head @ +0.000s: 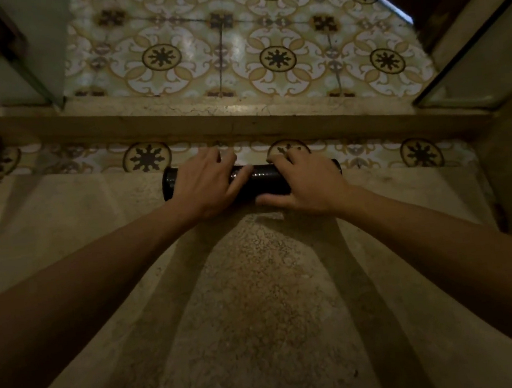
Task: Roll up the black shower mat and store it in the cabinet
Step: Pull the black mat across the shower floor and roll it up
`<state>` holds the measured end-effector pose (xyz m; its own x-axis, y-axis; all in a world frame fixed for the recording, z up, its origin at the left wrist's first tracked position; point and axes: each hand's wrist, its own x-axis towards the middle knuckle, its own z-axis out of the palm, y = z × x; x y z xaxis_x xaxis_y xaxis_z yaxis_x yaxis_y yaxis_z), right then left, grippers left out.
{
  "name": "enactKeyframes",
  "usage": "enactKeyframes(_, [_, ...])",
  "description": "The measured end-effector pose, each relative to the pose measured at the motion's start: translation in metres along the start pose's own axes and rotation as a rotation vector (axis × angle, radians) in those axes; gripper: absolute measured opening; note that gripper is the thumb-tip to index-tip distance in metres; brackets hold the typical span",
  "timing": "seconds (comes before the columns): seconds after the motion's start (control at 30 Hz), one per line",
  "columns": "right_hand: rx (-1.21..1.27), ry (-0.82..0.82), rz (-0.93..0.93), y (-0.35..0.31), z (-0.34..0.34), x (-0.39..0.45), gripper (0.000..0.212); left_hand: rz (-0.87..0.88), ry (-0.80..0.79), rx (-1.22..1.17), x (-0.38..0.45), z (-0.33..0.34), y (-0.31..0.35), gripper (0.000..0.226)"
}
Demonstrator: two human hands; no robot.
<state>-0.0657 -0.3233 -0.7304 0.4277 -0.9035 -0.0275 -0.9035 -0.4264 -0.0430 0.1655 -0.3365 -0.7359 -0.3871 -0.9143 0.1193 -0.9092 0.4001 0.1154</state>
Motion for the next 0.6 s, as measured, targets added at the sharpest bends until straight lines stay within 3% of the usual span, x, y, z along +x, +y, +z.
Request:
enactKeyframes(0.1, [-0.016,-0.035,-0.067,0.010,0.002,-0.012,0.099,0.160,-0.125,0.040,-0.008,-0.004,-0.016,0.079])
enactKeyframes(0.2, [-0.023,-0.051,-0.083,0.020,-0.003,-0.010,0.095,0.205,-0.218,0.061,-0.008,-0.007,-0.029,0.093])
enactKeyframes(0.47, [-0.039,-0.027,-0.092,0.023,0.003,-0.009,0.084,0.237,-0.186,0.043,-0.004,-0.003,-0.036,0.082])
enactKeyframes(0.6, [-0.028,-0.176,-0.033,0.006,-0.018,-0.013,0.083,0.153,-0.329,0.035,-0.011,-0.023,-0.018,0.081])
